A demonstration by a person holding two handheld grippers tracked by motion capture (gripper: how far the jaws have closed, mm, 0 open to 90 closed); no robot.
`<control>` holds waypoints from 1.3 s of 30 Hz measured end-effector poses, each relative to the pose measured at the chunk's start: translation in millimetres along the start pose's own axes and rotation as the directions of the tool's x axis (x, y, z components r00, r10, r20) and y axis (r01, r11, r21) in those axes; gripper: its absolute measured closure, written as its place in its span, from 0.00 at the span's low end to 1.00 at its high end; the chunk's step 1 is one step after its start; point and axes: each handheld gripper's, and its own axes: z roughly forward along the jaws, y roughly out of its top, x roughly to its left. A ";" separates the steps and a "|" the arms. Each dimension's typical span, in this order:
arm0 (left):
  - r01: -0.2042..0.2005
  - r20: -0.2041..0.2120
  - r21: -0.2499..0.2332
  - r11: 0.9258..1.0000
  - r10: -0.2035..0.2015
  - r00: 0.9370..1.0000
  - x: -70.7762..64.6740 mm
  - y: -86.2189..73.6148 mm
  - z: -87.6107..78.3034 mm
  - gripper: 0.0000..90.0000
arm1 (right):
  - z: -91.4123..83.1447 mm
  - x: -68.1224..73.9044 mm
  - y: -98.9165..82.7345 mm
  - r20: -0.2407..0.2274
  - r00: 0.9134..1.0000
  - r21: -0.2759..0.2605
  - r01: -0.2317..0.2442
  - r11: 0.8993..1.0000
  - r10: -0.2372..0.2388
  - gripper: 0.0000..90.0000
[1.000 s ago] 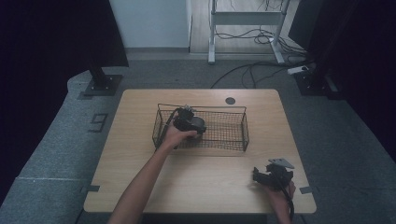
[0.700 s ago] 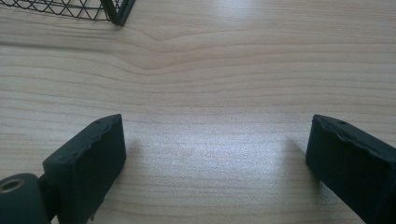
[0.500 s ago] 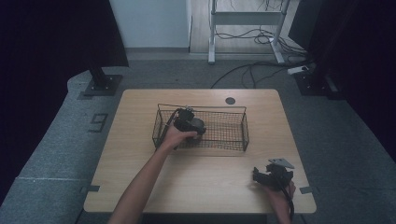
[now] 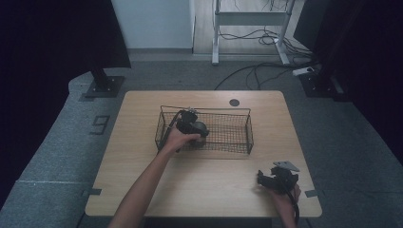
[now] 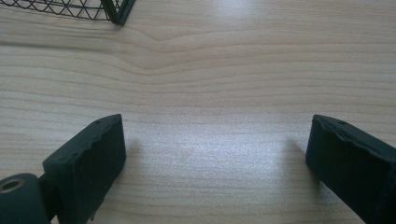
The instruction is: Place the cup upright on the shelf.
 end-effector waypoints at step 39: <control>-0.039 0.030 -0.220 0.975 0.047 0.998 -4.3 -48.7 -89.5 0.14 | 0.0 -0.1 0.0 0.001 1.000 0.001 0.002 1.000 -0.002 0.05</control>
